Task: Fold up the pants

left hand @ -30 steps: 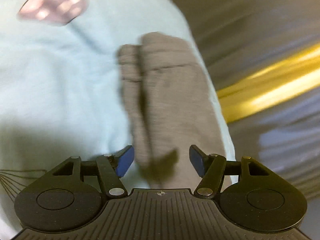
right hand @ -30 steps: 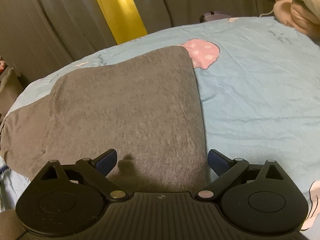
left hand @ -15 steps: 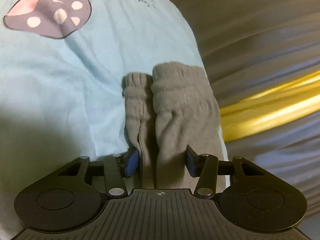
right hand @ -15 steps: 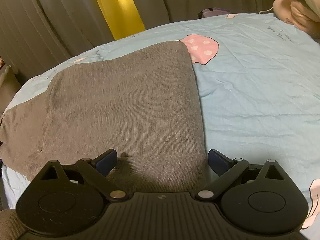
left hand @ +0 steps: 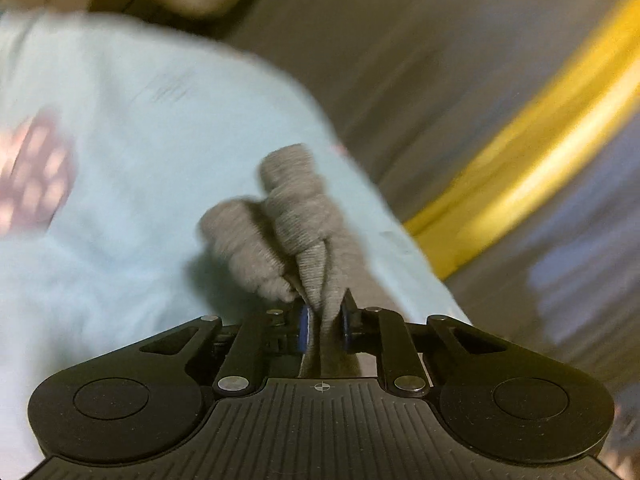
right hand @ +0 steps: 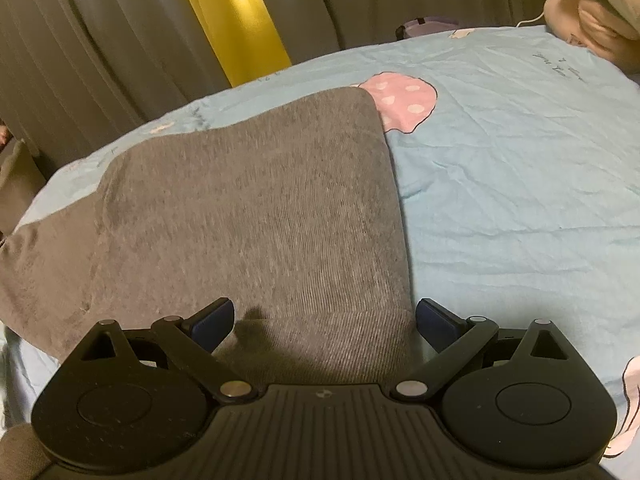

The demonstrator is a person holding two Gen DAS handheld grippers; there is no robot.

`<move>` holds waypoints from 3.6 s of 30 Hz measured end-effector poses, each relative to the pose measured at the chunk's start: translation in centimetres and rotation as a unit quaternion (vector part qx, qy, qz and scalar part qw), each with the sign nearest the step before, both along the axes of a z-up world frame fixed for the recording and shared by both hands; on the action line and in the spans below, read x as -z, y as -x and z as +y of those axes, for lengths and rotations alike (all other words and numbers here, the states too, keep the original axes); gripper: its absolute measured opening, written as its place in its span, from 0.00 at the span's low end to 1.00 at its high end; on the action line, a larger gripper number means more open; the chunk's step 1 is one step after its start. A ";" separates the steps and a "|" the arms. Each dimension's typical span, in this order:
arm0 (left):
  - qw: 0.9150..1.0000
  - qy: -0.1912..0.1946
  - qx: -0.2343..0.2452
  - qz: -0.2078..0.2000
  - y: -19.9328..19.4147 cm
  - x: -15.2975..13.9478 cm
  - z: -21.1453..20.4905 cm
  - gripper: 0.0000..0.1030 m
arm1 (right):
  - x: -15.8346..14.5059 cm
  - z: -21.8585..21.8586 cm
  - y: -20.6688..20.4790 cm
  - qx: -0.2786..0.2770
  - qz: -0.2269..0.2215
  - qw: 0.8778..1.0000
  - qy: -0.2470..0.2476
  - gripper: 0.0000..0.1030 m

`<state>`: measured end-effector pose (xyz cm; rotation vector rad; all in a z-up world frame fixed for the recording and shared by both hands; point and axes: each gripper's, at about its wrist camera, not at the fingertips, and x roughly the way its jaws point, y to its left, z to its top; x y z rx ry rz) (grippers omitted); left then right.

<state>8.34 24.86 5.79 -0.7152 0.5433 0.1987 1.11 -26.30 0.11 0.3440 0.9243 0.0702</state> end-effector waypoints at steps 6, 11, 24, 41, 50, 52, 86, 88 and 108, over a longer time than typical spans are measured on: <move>0.975 -0.151 0.149 -0.067 -0.3 -7.8 -10.8 0.13 | -0.6 -0.7 0.6 0.008 -0.023 0.999 -0.023 0.95; 0.929 -0.202 0.291 -0.107 1.0 -9.8 -22.7 0.12 | -1.1 -2.0 1.3 0.028 -0.042 0.997 -0.061 0.95; 0.798 -0.291 0.527 -0.032 8.3 -1.4 -39.2 0.74 | -1.8 -4.5 2.8 0.059 -0.072 0.988 -0.125 0.95; 0.993 -0.091 0.073 0.019 7.8 0.3 -17.5 0.89 | -2.6 10.7 3.1 -0.208 -0.178 0.952 0.138 0.96; 0.998 0.002 0.058 0.039 8.4 3.0 -15.0 0.89 | -2.0 13.6 0.7 -0.242 -0.206 0.930 0.184 0.90; 0.998 0.011 0.058 0.039 8.5 3.0 -14.9 0.89 | -2.6 12.6 0.0 -0.224 -0.202 0.943 0.144 0.81; 0.986 0.032 0.140 0.085 6.6 4.5 -16.7 0.89 | 2.3 1.4 -7.4 0.099 -0.061 0.966 -0.230 0.72; 0.980 0.000 0.179 0.093 6.2 4.2 -18.4 0.89 | 2.4 1.7 -8.0 0.093 -0.058 0.963 -0.245 0.93; 0.959 -0.059 0.222 0.169 4.8 5.2 -21.0 0.55 | -9.3 1.4 -2.0 0.069 -0.178 0.958 -0.216 0.41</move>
